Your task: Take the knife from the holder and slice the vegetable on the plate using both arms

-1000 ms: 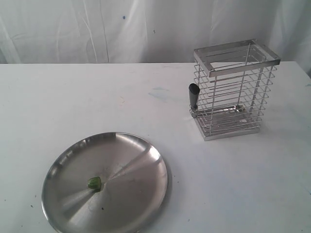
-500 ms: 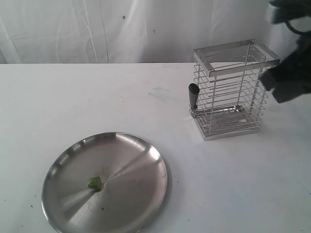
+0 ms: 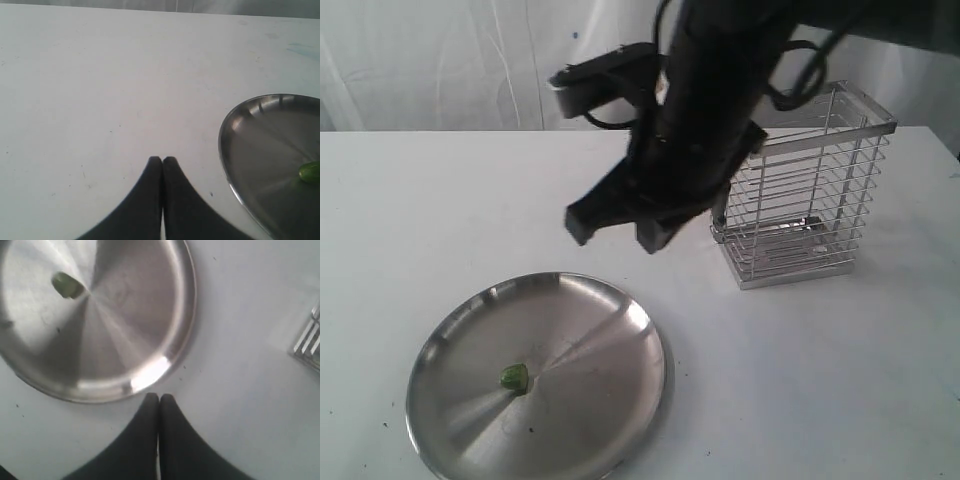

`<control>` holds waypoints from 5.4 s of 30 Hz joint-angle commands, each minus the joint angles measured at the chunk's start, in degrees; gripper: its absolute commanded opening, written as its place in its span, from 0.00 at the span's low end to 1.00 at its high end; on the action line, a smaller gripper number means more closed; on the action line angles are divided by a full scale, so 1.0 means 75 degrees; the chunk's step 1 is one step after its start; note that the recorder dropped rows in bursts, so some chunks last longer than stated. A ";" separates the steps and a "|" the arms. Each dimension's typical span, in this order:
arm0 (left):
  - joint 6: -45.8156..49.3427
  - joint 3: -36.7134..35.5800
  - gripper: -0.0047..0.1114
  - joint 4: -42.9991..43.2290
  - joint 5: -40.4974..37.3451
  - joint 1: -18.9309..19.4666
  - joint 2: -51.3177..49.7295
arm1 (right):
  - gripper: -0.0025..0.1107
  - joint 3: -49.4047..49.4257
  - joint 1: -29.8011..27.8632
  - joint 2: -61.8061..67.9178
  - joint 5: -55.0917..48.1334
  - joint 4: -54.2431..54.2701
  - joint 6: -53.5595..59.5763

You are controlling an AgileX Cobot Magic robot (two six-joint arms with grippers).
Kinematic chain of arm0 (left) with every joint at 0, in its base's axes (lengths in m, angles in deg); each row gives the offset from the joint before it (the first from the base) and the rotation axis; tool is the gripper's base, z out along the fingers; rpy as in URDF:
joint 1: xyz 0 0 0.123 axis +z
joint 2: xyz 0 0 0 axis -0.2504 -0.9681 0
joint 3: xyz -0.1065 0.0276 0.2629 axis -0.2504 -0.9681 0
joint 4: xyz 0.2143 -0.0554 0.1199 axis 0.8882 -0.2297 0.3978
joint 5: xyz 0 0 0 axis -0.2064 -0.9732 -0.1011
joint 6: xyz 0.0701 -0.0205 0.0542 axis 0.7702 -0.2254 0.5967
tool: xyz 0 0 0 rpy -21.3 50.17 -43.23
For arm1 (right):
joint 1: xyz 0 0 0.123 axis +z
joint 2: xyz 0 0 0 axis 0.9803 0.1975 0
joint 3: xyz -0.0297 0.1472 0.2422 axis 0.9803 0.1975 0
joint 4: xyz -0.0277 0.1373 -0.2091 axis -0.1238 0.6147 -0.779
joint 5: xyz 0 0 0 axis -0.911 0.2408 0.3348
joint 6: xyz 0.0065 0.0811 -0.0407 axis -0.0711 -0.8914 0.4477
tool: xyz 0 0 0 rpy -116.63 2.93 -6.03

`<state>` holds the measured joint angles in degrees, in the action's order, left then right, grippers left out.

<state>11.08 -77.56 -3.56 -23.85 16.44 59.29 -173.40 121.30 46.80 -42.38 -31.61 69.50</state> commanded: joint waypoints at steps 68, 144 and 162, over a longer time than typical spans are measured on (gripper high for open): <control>0.0000 -0.0052 0.04 -0.0011 0.0061 -0.0048 0.0028 | 0.38 -0.0615 -0.0701 0.1152 -0.0024 -0.2813 -0.0853; -0.2619 -0.0052 0.04 -0.3120 0.1523 -0.0048 0.0028 | 0.02 0.5269 -0.0504 -0.4745 0.3948 0.3589 0.1796; -0.2191 -0.0052 0.04 -0.4859 0.4632 -0.0048 0.0028 | 0.02 0.5798 -0.0504 -0.4745 0.4843 0.5107 0.2601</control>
<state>-10.06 -77.82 -36.65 0.69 16.44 59.29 -130.13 117.53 11.72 -7.78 5.35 88.68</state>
